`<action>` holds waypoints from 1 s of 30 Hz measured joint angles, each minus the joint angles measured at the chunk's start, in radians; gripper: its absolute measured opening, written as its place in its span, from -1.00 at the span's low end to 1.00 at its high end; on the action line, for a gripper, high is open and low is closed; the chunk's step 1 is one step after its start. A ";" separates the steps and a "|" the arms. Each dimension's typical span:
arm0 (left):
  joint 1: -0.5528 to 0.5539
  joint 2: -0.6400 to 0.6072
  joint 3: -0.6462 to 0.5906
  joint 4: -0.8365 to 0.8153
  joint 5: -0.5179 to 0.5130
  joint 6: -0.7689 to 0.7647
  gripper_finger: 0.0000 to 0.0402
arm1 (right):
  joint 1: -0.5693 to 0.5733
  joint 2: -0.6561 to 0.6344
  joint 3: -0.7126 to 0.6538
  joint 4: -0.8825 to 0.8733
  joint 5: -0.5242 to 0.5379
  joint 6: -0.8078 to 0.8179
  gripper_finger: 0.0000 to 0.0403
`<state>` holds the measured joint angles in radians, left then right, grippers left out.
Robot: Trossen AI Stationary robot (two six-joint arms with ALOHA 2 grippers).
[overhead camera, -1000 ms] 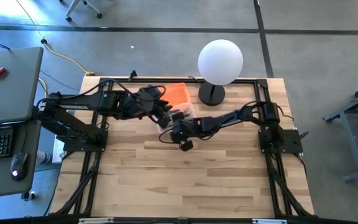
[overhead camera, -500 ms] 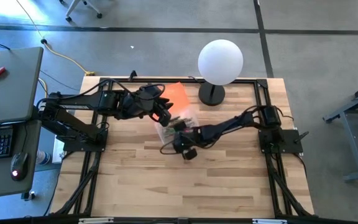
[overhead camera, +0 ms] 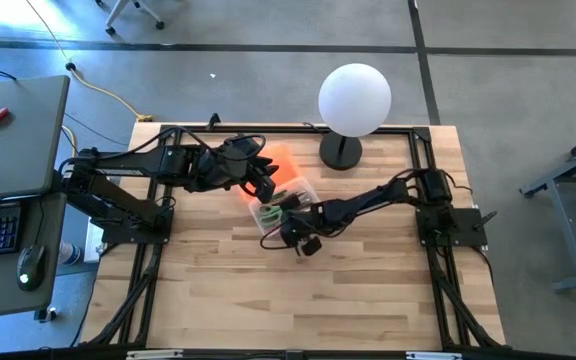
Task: Pick & place school supplies into a supply box
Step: Close the transparent supply box
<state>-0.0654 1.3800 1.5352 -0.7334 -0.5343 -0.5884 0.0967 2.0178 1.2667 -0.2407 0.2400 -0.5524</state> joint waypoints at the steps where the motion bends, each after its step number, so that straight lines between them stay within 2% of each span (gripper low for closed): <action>1: 0.000 0.000 0.000 0.000 0.000 0.000 -0.28 | 0.000 0.000 0.000 -0.009 0.004 0.001 -0.82; 4: 0.000 0.000 0.000 0.000 0.001 -0.002 -0.28 | 0.009 0.000 0.000 -0.027 0.017 0.002 -0.96; 10: 0.000 0.000 0.000 -0.056 0.054 -0.032 -0.28 | 0.067 -0.003 0.002 -0.083 0.060 0.059 -0.94; 19: 0.000 0.000 -0.005 -0.336 0.091 -0.295 -0.28 | 0.176 -0.021 0.003 -0.219 0.051 0.268 -0.98; 25: 0.000 0.000 -0.139 -0.359 0.225 -0.400 -0.28 | 0.257 -0.056 -0.002 -0.257 0.029 0.347 -0.97; 30: 0.000 0.000 -0.336 -0.201 0.258 -0.488 -0.28 | 0.291 -0.060 -0.002 -0.242 0.024 0.346 -0.96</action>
<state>-0.0658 1.3801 1.1994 -0.9343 -0.2760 -1.0768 0.3879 1.9583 1.2648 -0.4828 0.2642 -0.2067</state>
